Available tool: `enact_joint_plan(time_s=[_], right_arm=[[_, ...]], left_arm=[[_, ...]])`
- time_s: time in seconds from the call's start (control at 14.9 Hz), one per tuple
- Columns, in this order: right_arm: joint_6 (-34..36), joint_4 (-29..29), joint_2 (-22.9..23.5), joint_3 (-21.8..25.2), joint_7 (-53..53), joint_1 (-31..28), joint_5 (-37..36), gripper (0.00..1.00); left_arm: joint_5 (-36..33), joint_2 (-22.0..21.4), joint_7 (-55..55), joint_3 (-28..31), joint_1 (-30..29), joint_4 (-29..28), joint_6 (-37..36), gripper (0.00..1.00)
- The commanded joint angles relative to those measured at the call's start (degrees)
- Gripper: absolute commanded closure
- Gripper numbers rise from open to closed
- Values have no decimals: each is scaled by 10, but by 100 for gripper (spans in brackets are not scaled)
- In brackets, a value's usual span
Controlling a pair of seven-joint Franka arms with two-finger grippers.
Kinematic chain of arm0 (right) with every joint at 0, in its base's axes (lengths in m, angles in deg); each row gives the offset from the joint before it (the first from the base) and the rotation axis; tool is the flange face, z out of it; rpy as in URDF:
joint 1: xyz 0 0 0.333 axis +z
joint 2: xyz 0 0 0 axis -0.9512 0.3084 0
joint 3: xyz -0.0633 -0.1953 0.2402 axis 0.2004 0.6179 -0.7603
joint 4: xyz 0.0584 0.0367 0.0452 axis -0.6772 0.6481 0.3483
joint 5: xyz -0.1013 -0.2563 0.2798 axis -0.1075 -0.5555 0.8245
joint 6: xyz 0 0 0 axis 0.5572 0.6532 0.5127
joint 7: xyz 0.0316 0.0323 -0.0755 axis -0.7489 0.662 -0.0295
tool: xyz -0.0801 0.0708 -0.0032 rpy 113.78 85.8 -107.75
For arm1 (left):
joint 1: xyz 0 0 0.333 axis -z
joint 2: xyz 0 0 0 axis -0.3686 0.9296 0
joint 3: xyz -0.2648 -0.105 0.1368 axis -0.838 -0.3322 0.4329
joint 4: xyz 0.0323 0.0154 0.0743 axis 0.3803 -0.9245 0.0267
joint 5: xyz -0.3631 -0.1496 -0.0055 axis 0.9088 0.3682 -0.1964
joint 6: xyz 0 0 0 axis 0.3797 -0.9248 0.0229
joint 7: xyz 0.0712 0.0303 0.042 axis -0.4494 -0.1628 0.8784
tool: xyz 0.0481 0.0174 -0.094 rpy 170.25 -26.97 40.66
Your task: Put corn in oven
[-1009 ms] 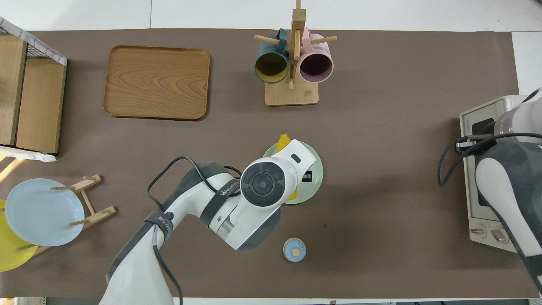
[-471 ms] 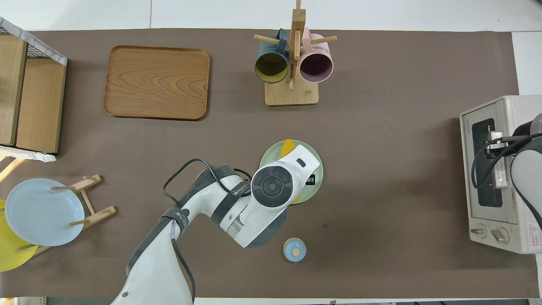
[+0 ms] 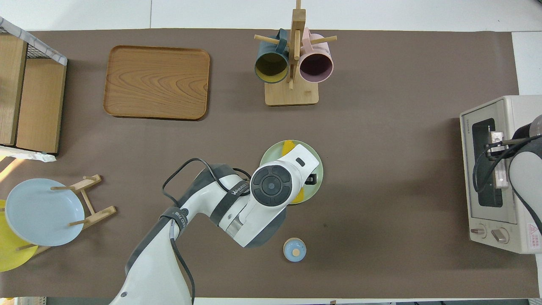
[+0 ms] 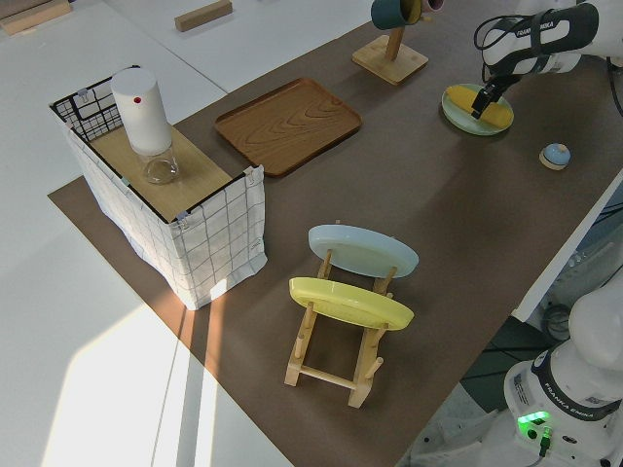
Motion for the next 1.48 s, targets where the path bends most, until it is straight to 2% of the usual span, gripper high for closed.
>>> enact_joint_plan(time_s=[0.0,0.27,0.67,1.01,1.21,1.41], right_arm=[[4,10,-10,-1,-30,-14,-22,100],[3,14,-12,-1,-30,-21,-22,100],[-14,46,-18,-1,-28,-26,-17,100],[-23,61,-17,-3,1,-7,16,100],[-27,68,-15,-3,20,8,29,100],[-60,84,-12,-3,21,18,35,100]], left_arm=[[1,-58,-31,6,-34,-5,-70,0],[1,-120,-102,7,-120,-1,-170,0],[1,-154,-232,7,-266,45,-258,0],[0,-201,-345,8,-370,50,-316,0],[-16,-240,-383,8,-399,50,-375,0],[-34,-263,-383,8,-401,48,-419,0]])
